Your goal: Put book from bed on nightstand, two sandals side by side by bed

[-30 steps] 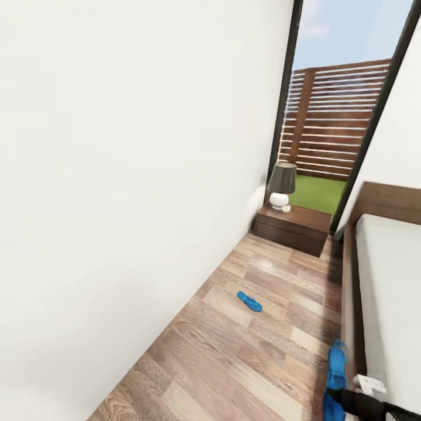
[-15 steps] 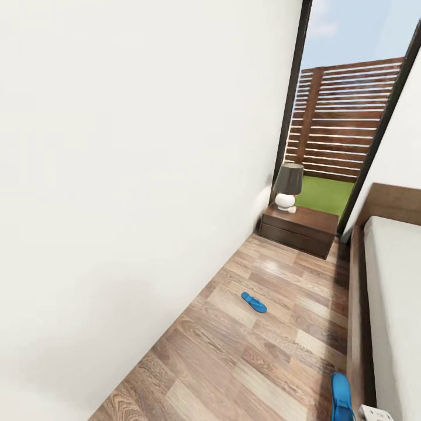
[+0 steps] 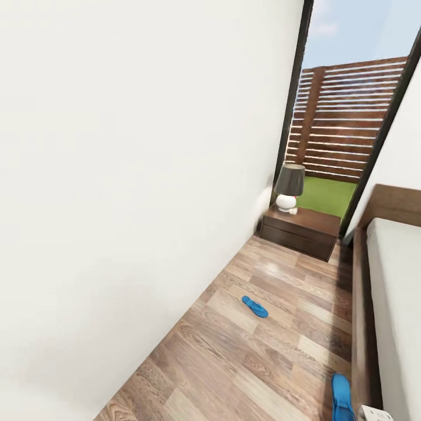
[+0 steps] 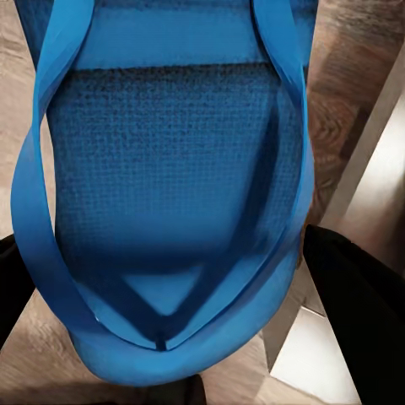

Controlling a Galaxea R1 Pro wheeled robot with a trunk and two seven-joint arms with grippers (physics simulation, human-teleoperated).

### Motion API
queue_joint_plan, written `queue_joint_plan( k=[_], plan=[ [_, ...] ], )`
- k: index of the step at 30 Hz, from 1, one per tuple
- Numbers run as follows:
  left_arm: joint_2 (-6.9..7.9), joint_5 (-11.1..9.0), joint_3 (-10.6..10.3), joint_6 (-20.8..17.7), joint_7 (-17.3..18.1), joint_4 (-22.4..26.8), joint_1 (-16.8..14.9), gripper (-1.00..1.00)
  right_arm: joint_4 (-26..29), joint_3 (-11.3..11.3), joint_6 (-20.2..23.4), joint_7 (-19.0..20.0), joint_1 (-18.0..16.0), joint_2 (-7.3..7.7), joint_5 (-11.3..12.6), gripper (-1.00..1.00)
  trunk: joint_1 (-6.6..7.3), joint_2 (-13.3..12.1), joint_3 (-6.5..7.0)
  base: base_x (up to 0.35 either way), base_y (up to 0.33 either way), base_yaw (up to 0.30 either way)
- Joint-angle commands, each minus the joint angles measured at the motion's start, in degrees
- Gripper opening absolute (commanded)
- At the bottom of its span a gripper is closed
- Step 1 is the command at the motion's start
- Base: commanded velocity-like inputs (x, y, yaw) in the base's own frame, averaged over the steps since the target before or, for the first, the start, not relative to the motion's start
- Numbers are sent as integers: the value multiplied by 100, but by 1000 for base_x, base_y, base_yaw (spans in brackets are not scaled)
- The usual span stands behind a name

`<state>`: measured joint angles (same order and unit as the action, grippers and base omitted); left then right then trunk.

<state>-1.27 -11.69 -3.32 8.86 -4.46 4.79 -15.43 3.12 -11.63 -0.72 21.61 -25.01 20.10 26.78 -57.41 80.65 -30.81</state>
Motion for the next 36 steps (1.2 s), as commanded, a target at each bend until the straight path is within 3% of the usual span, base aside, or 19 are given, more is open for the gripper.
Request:
queue_joint_plan(
  k=[1, 12, 28, 36],
  plan=[
    [-1, -44, -38, 20, -20, -4, -4, 100, -4, -48, -8, 19, -4, 2, 55, -100, 0, 3, -5, 100, 5, 0],
    [-3, -44, -38, 20, -20, -5, -4, 100, -4, -49, -8, 23, -4, 2, 55, -100, 0, 3, -5, 171, 15, -12],
    [-2, -44, -33, 20, -20, -5, -4, 100, -2, -44, 1, 28, -4, 2, 55, -100, 0, 3, -5, 7, 0, -275],
    [5, -52, -25, 20, -20, -3, -4, 100, 1, -41, 1, 28, -4, 2, 55, -100, 0, 3, -5, 219, 81, -138]
  ],
)
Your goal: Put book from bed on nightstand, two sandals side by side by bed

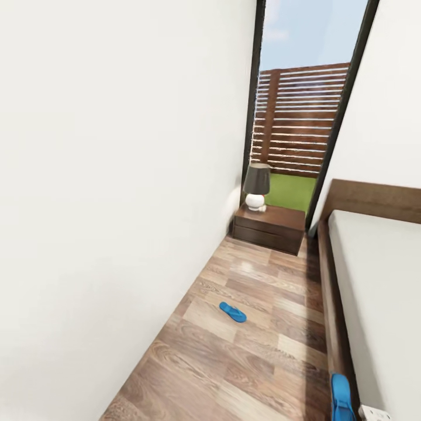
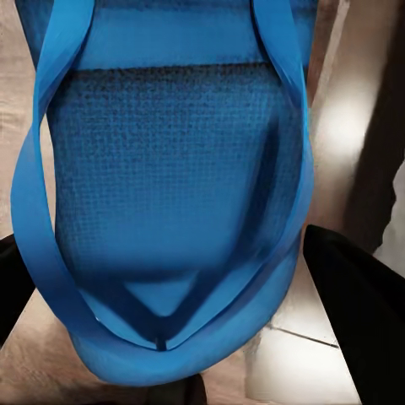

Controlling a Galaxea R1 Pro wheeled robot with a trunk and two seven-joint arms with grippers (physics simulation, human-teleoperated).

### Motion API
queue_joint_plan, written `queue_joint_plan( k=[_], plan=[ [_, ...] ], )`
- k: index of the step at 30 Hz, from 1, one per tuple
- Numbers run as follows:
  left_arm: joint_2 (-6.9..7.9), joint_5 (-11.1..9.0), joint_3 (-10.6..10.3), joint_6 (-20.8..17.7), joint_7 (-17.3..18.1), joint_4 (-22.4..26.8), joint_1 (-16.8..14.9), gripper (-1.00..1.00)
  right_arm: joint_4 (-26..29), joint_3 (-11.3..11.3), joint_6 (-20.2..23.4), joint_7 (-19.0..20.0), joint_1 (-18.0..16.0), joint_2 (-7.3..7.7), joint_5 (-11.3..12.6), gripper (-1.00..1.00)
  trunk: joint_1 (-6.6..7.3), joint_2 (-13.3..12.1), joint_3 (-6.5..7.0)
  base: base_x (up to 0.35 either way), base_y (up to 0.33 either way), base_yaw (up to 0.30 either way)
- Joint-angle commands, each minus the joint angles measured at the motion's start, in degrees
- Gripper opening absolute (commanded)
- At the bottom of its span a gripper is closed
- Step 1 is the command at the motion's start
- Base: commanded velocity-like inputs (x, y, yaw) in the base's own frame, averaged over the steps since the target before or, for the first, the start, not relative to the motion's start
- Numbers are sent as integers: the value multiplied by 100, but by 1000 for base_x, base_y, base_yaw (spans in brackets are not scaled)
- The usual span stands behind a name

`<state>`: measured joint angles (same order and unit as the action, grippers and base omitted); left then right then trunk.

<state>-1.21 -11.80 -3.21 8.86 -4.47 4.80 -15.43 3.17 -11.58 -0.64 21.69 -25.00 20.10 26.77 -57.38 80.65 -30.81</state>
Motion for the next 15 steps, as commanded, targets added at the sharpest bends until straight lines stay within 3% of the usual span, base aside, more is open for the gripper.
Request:
queue_joint_plan(
  k=[1, 9, 15],
  plan=[
    [-2, -42, -37, 19, -19, -5, -3, 100, -5, -46, -7, 19, -4, 2, 56, -100, -3, 3, -5, 300, 115, -8],
    [-2, -42, -40, 21, -19, -4, -3, 100, -1, -46, -7, 19, -4, 2, 56, -100, -3, 3, -5, 106, 42, -2],
    [-2, -42, -40, 19, -19, -3, -3, 100, -3, -46, -7, 19, -4, 2, 56, -100, -3, 3, -5, 176, 160, 0]
  ],
)
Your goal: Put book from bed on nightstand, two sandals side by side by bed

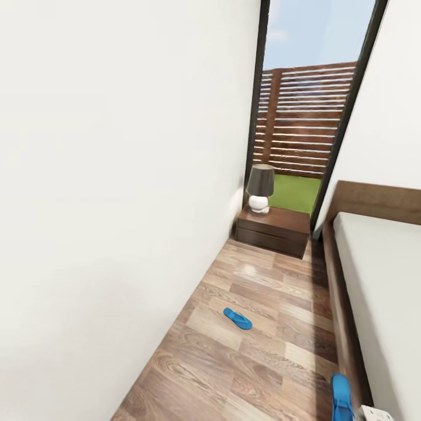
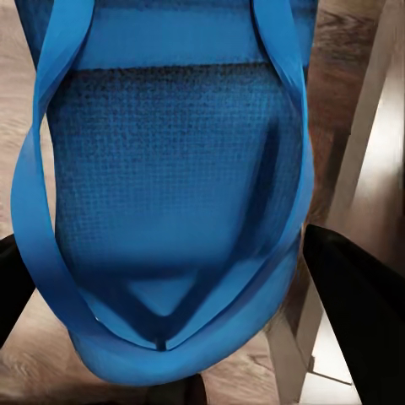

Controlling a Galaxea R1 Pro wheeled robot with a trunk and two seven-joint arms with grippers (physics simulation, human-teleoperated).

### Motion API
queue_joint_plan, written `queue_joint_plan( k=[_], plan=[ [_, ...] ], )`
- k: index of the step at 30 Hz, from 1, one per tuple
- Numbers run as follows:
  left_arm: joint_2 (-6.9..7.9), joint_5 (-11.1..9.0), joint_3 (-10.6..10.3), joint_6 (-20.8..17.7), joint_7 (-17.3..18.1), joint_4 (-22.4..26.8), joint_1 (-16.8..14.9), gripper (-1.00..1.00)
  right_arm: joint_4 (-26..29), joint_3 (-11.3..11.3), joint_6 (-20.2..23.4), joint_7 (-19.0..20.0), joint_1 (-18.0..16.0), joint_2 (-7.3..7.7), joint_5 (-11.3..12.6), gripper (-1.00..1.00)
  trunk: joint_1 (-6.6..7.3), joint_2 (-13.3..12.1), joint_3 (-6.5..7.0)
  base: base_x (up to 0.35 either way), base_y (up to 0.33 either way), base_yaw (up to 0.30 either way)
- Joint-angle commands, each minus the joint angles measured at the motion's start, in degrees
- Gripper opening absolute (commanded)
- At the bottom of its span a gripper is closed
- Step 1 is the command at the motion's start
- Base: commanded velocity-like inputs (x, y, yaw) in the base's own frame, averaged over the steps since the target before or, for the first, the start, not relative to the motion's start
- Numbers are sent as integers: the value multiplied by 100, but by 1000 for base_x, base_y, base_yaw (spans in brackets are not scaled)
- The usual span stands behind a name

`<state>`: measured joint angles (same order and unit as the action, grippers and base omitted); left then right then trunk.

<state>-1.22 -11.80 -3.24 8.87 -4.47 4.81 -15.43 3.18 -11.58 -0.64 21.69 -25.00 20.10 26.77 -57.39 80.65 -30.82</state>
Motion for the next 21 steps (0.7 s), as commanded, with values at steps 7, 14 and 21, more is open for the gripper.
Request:
queue_joint_plan(
  k=[7, 14, 21],
  plan=[
    [-1, -42, -37, 19, -19, -6, -3, 100, -3, -46, -7, 19, -4, 3, 56, -100, -2, 3, -5, 138, 110, -6],
    [-1, -42, -37, 19, -19, -4, -4, 100, -2, -46, -7, 19, -4, 3, 56, -100, -2, 3, -5, 13, 9, -203],
    [-1, -42, -37, 19, -19, -5, -3, 100, -2, -47, -7, 19, -4, 3, 56, -100, -2, 3, -5, 0, 0, -296]
  ],
)
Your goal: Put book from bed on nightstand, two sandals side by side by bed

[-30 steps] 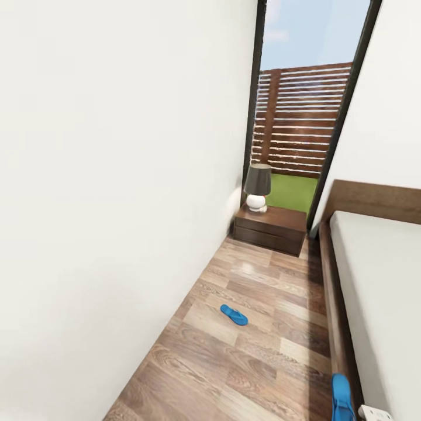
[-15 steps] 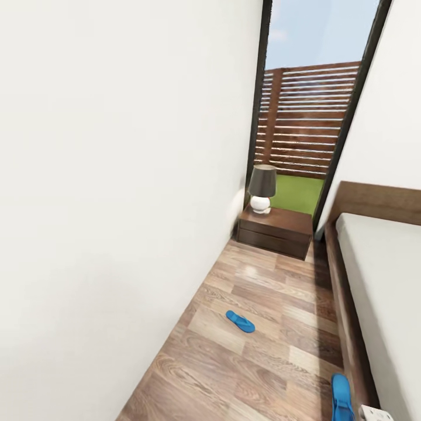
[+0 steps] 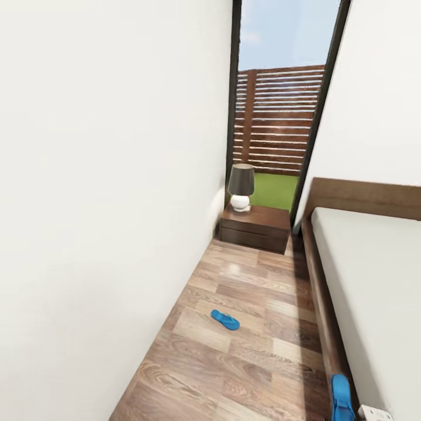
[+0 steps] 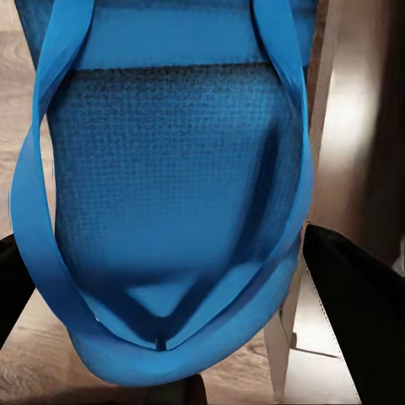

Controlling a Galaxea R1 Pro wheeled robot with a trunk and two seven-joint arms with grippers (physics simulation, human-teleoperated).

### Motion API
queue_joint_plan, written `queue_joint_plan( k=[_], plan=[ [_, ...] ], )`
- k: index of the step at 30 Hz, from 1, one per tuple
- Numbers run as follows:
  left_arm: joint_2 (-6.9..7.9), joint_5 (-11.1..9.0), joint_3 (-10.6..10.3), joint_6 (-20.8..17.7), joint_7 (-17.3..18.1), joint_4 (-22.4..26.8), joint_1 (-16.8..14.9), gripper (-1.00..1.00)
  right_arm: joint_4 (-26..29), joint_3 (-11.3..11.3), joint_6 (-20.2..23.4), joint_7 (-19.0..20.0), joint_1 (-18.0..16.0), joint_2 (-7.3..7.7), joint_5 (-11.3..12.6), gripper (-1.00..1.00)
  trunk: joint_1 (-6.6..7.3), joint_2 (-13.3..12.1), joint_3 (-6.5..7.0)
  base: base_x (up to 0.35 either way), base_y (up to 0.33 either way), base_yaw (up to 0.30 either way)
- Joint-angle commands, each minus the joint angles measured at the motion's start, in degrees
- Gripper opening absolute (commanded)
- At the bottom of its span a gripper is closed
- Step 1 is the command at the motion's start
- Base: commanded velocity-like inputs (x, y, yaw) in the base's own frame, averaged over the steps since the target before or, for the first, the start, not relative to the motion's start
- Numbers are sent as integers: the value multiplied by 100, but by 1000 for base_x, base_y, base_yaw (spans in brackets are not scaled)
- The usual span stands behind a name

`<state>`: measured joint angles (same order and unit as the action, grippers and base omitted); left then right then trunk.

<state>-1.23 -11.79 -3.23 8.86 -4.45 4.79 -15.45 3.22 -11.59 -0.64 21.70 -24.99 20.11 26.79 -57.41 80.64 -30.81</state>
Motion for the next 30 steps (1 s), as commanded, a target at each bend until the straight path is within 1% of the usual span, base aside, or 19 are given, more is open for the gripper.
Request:
queue_joint_plan(
  k=[1, 4, 8, 16, 21, 30],
  plan=[
    [0, -43, -37, 19, -20, -1, -2, 100, -6, -45, -7, 19, -6, 1, 55, -100, 0, 3, -5, 0, 0, -299],
    [0, -43, -37, 23, -20, -4, -3, 100, -6, -45, -7, 19, -6, 1, 55, -100, 0, 3, -5, 35, 28, -300],
    [7, -43, -30, 27, -20, -4, -2, 100, -6, -45, -7, 19, -6, 1, 55, -100, 0, 3, -5, 179, 170, -236],
    [8, -43, -28, 28, -20, -4, -2, 100, -6, -45, -7, 19, -6, 1, 55, -100, 0, 3, -5, 204, 200, -39],
    [8, -43, -28, 28, -20, -2, -2, 100, -6, -45, -7, 19, -6, 1, 55, -100, 0, 3, -5, 31, 30, -113],
    [8, -43, -28, 30, -20, -4, -2, 100, -6, -45, -7, 19, -6, 1, 55, -100, 0, 3, -5, 3, 3, -279]
  ],
)
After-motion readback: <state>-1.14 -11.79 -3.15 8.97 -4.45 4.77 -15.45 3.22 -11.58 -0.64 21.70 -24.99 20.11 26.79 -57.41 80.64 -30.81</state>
